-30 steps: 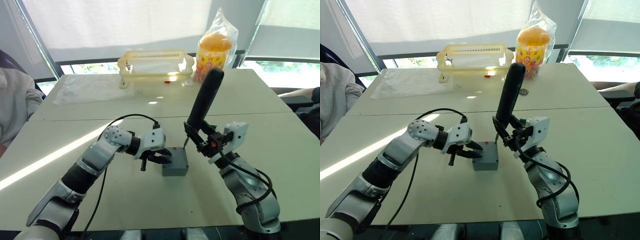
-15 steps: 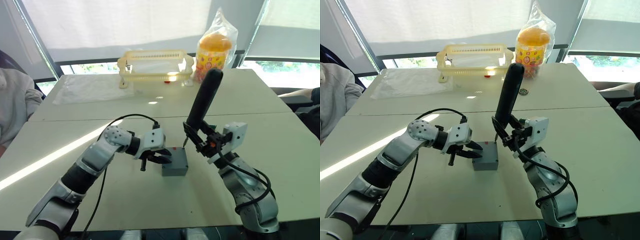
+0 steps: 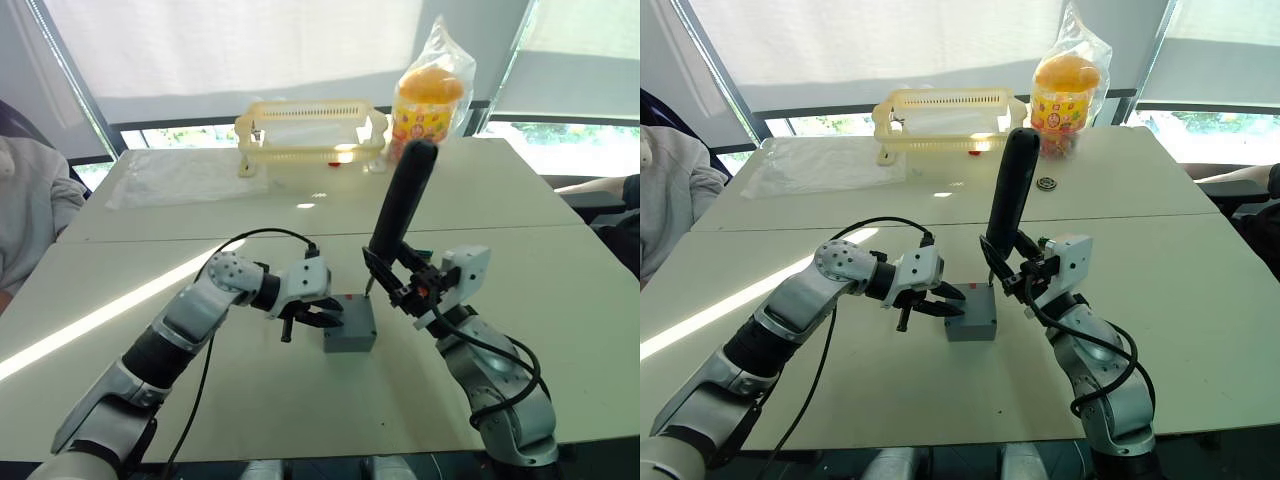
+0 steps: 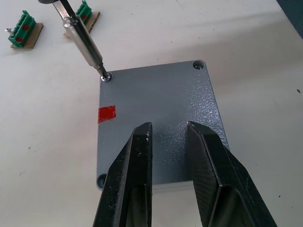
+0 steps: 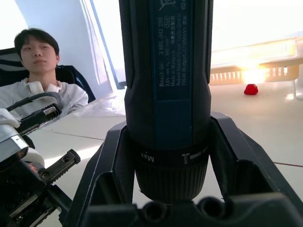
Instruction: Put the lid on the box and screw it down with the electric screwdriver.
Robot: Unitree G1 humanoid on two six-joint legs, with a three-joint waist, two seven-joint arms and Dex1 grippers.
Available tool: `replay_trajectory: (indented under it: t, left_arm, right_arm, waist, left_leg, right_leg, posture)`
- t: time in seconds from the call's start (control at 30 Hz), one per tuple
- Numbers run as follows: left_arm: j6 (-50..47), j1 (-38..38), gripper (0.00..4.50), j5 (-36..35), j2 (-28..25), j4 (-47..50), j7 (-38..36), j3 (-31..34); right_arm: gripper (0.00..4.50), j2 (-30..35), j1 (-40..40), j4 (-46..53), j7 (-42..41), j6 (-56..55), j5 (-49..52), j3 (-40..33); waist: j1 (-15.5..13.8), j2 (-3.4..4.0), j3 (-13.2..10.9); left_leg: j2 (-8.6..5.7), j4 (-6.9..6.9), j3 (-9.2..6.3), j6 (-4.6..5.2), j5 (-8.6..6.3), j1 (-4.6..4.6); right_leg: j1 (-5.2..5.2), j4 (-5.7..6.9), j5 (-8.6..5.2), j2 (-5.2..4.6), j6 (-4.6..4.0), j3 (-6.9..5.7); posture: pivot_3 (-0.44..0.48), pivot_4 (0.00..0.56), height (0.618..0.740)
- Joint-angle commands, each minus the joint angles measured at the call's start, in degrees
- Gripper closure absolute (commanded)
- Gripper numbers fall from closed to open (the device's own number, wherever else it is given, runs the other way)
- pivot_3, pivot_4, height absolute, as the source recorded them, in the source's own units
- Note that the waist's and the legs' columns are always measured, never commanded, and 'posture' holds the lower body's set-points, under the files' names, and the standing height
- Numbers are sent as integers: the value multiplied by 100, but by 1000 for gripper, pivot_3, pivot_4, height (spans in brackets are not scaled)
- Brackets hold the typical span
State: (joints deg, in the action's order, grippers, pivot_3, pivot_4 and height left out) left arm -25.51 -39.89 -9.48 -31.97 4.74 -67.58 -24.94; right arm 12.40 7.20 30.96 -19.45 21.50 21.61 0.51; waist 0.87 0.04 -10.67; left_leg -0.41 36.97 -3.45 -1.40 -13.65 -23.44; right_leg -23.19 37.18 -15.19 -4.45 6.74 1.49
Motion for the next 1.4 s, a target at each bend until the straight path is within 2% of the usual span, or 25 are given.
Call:
replay_trajectory:
  t: [0.03,0.43,1.07,1.4]
  left_arm:
    - [-63,108,3375,190,-72,-111,-1,-99]
    - [-81,97,3375,191,-63,-101,17,-102]
    - [-161,80,3375,196,-88,-35,-20,-104]
    - [-201,216,3375,215,-172,160,-30,-102]
  right_arm:
    - [2721,-13,21,192,-48,-246,-2,42]
    - [2721,415,-145,-242,-147,-598,-815,266]
    - [2721,611,-488,-289,-244,65,-616,434]
    - [2721,602,-392,-551,-200,-119,-889,593]
  waist:
    - [0,0,0]
    - [-6,-13,9]
    - [-14,-41,40]
    - [-17,-68,74]
  left_leg:
    - [0,0,0,0,0,0]
    - [0,0,-1,0,0,6]
    - [2,-1,-9,1,-1,35]
    - [3,-18,-9,1,-2,74]
  right_leg:
    - [0,0,0,0,0,0]
    - [8,-1,-1,0,-1,-1]
    - [49,-14,-12,0,-19,-9]
    - [86,-31,-29,-4,-37,-11]
  posture:
    - [0,150,740]
    - [0,150,740]
    - [0,150,740]
    - [0,150,740]
